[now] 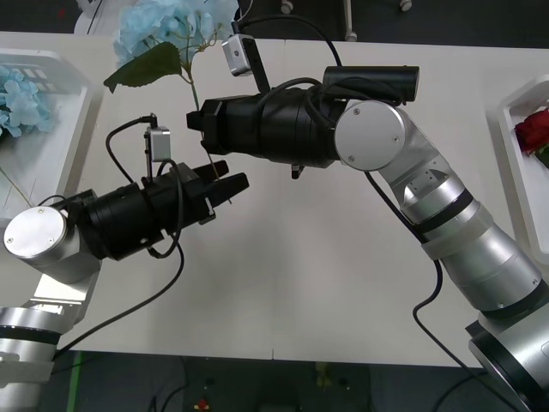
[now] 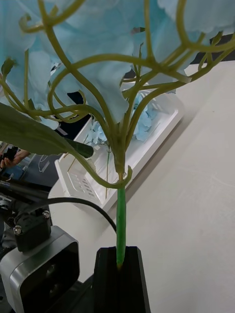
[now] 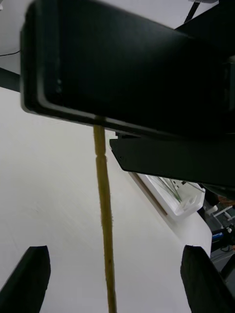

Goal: Put the red flowers into the right box and the blue flowers into the left box

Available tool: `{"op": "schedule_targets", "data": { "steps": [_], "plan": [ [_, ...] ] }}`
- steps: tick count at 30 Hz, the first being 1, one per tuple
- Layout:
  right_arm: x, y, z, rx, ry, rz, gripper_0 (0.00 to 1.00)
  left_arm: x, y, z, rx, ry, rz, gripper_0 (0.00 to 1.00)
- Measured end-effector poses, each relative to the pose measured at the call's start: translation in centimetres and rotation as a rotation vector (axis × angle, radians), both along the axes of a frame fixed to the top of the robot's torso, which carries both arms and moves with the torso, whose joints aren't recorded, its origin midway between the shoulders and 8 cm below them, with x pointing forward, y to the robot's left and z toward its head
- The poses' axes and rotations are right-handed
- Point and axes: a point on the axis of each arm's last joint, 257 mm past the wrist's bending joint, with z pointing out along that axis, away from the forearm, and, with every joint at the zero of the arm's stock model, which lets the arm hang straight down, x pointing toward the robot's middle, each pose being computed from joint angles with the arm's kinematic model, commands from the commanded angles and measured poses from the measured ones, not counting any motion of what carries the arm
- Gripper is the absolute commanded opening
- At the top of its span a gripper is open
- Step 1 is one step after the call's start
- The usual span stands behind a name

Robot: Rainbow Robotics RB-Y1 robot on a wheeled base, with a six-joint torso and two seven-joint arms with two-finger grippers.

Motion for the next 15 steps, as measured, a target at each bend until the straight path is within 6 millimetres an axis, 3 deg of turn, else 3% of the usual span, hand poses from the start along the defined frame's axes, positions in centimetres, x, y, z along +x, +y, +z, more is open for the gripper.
{"op": "schedule_targets", "data": {
  "steps": [1, 2, 15],
  "plan": [
    [-0.04, 0.03, 0.03, 0.002, 0.002, 0.001, 0.00, 0.00, -0.23, -0.02, -0.004, 0.001, 0.001, 0.13],
    [-0.08, 0.05, 0.06, 0.004, 0.004, 0.003, 0.00, 0.02, -0.41, -0.05, -0.005, 0.002, 0.002, 0.01],
    [-0.12, 0.07, 0.09, 0.006, 0.006, 0.004, 0.00, 0.60, -0.69, -0.13, -0.008, -0.003, 0.031, 0.00]
  ]
}}
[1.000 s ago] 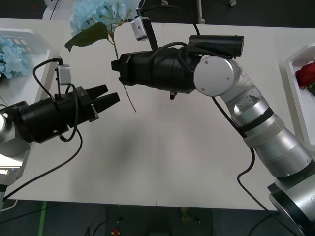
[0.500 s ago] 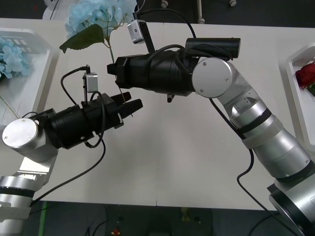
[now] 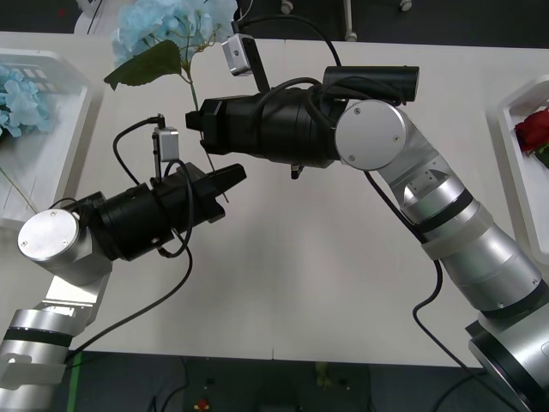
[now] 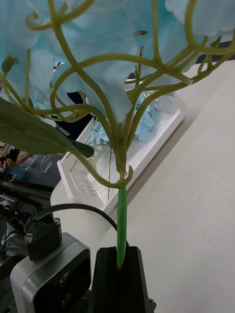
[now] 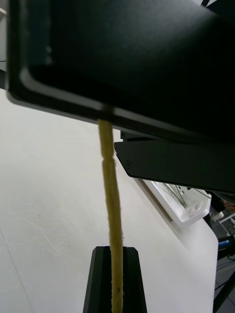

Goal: Put the red flowers into the right box and the blue flowers into the left box

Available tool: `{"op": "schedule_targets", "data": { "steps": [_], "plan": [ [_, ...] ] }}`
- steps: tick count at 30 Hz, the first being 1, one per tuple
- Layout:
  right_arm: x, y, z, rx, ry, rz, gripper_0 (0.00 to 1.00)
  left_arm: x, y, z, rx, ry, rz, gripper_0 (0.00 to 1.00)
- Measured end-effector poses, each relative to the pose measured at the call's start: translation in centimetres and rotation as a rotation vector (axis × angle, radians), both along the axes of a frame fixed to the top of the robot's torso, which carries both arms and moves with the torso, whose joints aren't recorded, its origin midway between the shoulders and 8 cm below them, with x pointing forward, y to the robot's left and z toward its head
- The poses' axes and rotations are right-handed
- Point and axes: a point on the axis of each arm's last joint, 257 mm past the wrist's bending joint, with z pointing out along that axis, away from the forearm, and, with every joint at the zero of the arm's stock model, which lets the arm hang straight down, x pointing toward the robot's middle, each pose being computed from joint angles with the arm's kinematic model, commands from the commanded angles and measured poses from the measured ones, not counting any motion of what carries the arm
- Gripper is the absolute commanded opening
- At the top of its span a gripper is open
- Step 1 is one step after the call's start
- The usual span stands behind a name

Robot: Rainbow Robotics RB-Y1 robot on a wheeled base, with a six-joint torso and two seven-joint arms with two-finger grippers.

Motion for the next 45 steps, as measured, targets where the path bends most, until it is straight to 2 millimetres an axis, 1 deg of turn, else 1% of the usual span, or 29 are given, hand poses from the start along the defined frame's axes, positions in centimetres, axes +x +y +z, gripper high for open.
{"op": "schedule_targets", "data": {
  "steps": [2, 3, 4, 6, 7, 8, 9, 12, 14, 17, 19, 22, 24, 27, 30, 33, 36, 38, 41, 45],
  "plan": [
    [0.0, 0.0, 0.0, 0.002, 0.002, 0.001, 0.00, 0.0, 0.0, 0.0, 0.000, 0.001, 0.001, 0.00],
    [-0.1, 0.1, 0.1, 0.005, 0.005, 0.003, 0.04, 0.0, 0.0, 0.0, 0.000, 0.001, 0.002, 0.00],
    [-0.1, 0.1, 0.1, 0.007, 0.006, 0.004, 0.21, 0.0, 0.1, 0.0, 0.000, 0.000, 0.002, 0.00],
    [-0.2, 0.1, 0.1, 0.009, 0.008, 0.005, 0.61, 0.0, 0.1, 0.0, 0.000, 0.001, 0.002, 0.00],
    [-0.2, 0.1, 0.1, 0.009, 0.008, 0.005, 0.78, 0.0, 0.1, -0.1, -0.001, 0.001, 0.003, 0.00],
    [-0.2, 0.1, 0.1, 0.009, 0.008, 0.005, 0.92, 0.0, 0.2, -0.1, -0.001, 0.002, 0.004, 0.00],
    [-0.1, 0.1, 0.1, 0.009, 0.008, 0.005, 1.00, 0.0, 0.2, 0.0, -0.002, 0.002, 0.005, 0.00],
    [0.0, -0.1, 0.2, 0.011, 0.007, 0.001, 1.00, 0.2, 0.7, 0.3, -0.015, 0.000, 0.015, 0.00],
    [0.2, -0.3, 0.5, 0.015, 0.006, -0.005, 1.00, 0.5, 1.5, 0.7, -0.026, -0.004, 0.030, 0.00],
    [0.6, -0.8, 0.9, 0.025, 0.009, -0.012, 1.00, 1.4, 3.6, 1.3, -0.028, -0.015, 0.074, 0.00],
    [0.8, -1.4, 0.9, 0.019, 0.015, -0.016, 1.00, 2.1, 6.0, 1.7, -0.018, -0.027, 0.114, 0.00],
    [1.5, -3.1, 0.6, -0.007, 0.019, -0.030, 1.00, 2.8, 10.3, 2.3, 0.026, -0.051, 0.169, 0.00],
    [2.1, -4.5, 0.2, -0.033, 0.019, -0.040, 1.00, 3.0, 13.4, 2.3, 0.089, -0.064, 0.204, 0.00],
    [2.4, -7.4, -0.8, -0.113, 0.004, -0.030, 1.00, 3.2, 18.5, 2.2, 0.159, -0.034, 0.245, 0.00],
    [2.2, -10.8, -1.2, -0.205, -0.063, 0.021, 1.00, 4.4, 24.0, 2.2, 0.114, 0.075, 0.313, 0.00],
    [2.4, -14.1, -0.8, -0.249, -0.102, 0.033, 1.00, 6.4, 29.3, 1.5, 0.072, 0.167, 0.414, 0.00],
    [2.6, -17.5, -0.7, -0.285, -0.119, 0.026, 1.00, 8.2, 33.5, 0.2, 0.113, 0.214, 0.509, 0.00],
    [2.6, -19.8, -0.9, -0.342, -0.183, 0.042, 1.00, 9.2, 36.3, -0.4, 0.149, 0.236, 0.583, 0.00],
    [2.4, -22.9, -1.5, -0.444, -0.307, 0.085, 1.00, 10.3, 40.5, -1.5, 0.222, 0.265, 0.695, 0.00],
    [2.2, -25.9, -1.8, -0.502, -0.339, 0.092, 1.00, 10.9, 45.2, -3.2, 0.330, 0.314, 0.808, 0.00]
  ]
}}
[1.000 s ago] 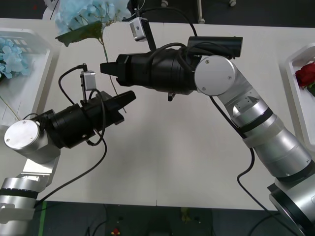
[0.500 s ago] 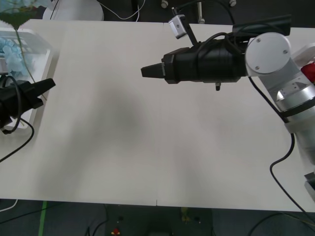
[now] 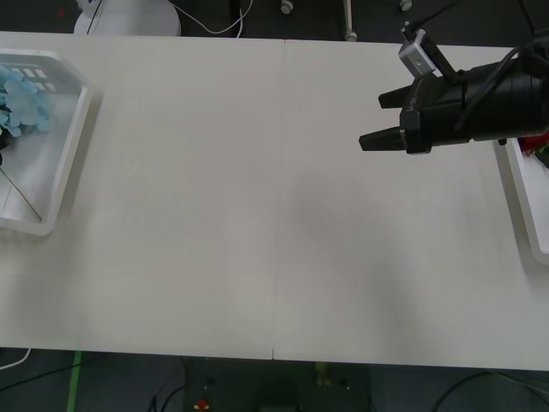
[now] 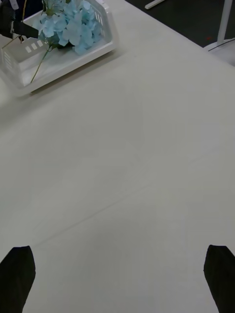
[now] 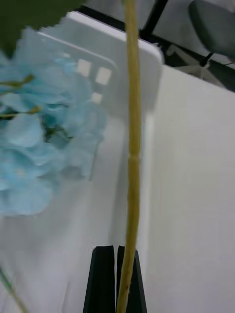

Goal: Put the red flowers into the right box and the blue flowers into the left box

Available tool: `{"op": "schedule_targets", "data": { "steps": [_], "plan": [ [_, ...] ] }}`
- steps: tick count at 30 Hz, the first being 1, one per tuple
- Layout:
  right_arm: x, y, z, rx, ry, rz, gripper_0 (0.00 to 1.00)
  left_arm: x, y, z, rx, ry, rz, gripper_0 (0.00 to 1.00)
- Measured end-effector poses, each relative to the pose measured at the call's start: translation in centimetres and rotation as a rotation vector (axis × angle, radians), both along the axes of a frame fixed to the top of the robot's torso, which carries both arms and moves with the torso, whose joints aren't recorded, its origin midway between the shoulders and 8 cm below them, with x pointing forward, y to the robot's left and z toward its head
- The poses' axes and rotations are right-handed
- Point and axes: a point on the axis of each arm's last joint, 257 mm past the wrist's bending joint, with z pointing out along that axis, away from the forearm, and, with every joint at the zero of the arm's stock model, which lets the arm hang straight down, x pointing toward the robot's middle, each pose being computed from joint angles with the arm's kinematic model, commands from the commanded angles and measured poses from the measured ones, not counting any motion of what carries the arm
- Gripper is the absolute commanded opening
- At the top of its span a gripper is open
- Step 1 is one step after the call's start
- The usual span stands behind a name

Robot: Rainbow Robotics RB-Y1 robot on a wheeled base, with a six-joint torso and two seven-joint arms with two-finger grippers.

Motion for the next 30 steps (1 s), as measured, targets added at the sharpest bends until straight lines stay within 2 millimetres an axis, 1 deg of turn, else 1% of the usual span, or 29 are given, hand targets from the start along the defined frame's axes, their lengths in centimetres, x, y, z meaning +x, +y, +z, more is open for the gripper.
{"op": "schedule_targets", "data": {
  "steps": [2, 4, 7, 10, 11, 12, 13, 14, 15, 18, 20, 23, 27, 30],
  "plan": [
    [-0.3, -1.1, 0.0, -0.032, -0.033, 0.025, 1.00, -0.1, 2.2, -0.9, 0.046, 0.039, 0.044, 0.00],
    [-0.6, -2.2, 0.1, -0.100, -0.120, 0.084, 1.00, -0.5, 4.2, -1.6, 0.083, 0.073, 0.082, 0.00],
    [-1.1, -3.5, 0.1, -0.179, -0.205, 0.156, 1.00, -1.3, 6.1, -2.4, 0.111, 0.110, 0.113, 0.00],
    [-1.9, -3.7, 0.2, -0.178, -0.181, 0.178, 1.00, -2.3, 7.7, -3.5, 0.138, 0.152, 0.136, 0.01],
    [-2.1, -3.7, 0.2, -0.174, -0.176, 0.184, 1.00, -2.5, 8.1, -3.7, 0.142, 0.161, 0.142, 0.13],
    [-2.3, -3.7, 0.2, -0.172, -0.170, 0.189, 1.00, -2.7, 8.4, -3.9, 0.146, 0.169, 0.147, 0.30],
    [-2.5, -3.6, 0.1, -0.171, -0.165, 0.195, 1.00, -2.8, 8.6, -4.1, 0.150, 0.174, 0.150, 0.41],
    [-2.6, -3.6, 0.1, -0.172, -0.161, 0.199, 1.00, -2.9, 8.7, -4.1, 0.151, 0.177, 0.151, 0.53],
    [-2.8, -3.6, 0.0, -0.174, -0.157, 0.203, 1.00, -2.9, 8.7, -4.2, 0.152, 0.178, 0.152, 0.61],
    [-3.0, -3.7, -0.2, -0.178, -0.150, 0.210, 1.00, -2.9, 8.7, -4.1, 0.151, 0.178, 0.152, 0.76],
    [-3.0, -3.7, -0.2, -0.178, -0.148, 0.209, 1.00, -2.9, 8.7, -4.1, 0.148, 0.176, 0.153, 0.80],
    [-3.0, -3.8, -0.3, -0.179, -0.144, 0.209, 1.00, -2.5, 8.2, -3.4, 0.104, 0.148, 0.148, 0.82],
    [-3.3, -3.8, -0.6, -0.184, -0.133, 0.219, 1.00, -2.1, 5.9, -1.5, -0.060, 0.108, 0.104, 0.82],
    [-3.4, -3.9, -0.6, -0.185, -0.131, 0.220, 1.00, -2.1, 4.3, 0.1, -0.123, 0.087, 0.049, 0.82]
  ]
}}
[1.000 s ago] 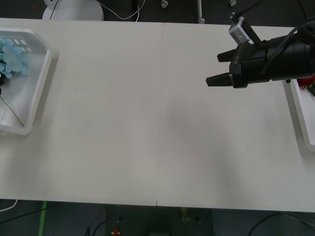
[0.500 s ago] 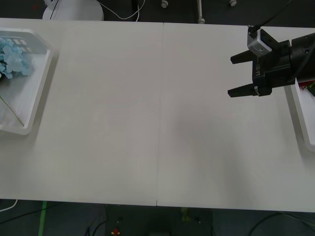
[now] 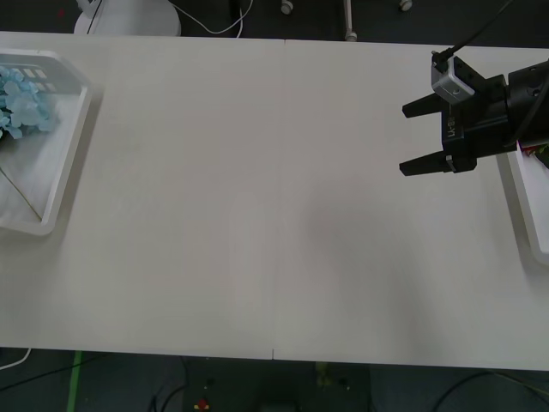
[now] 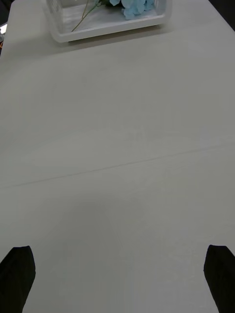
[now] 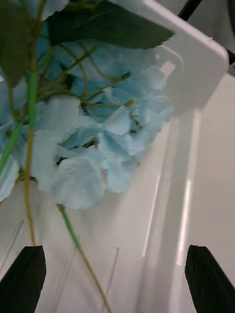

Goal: Put the red flowers into the right box and the blue flowers into the left box

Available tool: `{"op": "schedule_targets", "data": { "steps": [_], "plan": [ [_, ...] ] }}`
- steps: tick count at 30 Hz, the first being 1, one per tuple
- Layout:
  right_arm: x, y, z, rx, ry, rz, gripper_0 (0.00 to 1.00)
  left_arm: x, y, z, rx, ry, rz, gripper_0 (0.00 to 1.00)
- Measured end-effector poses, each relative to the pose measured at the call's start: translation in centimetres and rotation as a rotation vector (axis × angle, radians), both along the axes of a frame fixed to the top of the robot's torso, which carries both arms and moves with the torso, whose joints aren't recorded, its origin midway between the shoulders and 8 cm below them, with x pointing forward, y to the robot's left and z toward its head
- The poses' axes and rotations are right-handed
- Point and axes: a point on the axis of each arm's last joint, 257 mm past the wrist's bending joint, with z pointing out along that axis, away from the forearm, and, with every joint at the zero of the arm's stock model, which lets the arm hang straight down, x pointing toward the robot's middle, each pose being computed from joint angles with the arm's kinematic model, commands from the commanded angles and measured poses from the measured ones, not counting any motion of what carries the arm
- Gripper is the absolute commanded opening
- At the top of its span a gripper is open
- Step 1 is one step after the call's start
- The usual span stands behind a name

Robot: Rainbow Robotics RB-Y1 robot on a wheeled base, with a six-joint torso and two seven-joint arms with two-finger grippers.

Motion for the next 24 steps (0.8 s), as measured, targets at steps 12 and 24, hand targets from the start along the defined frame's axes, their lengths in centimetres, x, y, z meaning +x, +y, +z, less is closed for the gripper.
{"op": "schedule_targets", "data": {
  "steps": [12, 24],
  "plan": [
    [0.0, 0.0, 0.0, 0.000, 0.001, -0.001, 1.00, 0.2, -12.9, 10.0, -0.100, -0.226, -0.364, 1.00],
    [0.1, -0.1, -0.1, 0.000, 0.003, -0.003, 1.00, -3.5, -31.6, 8.2, 0.045, -0.180, -0.816, 1.00]
  ]
}}
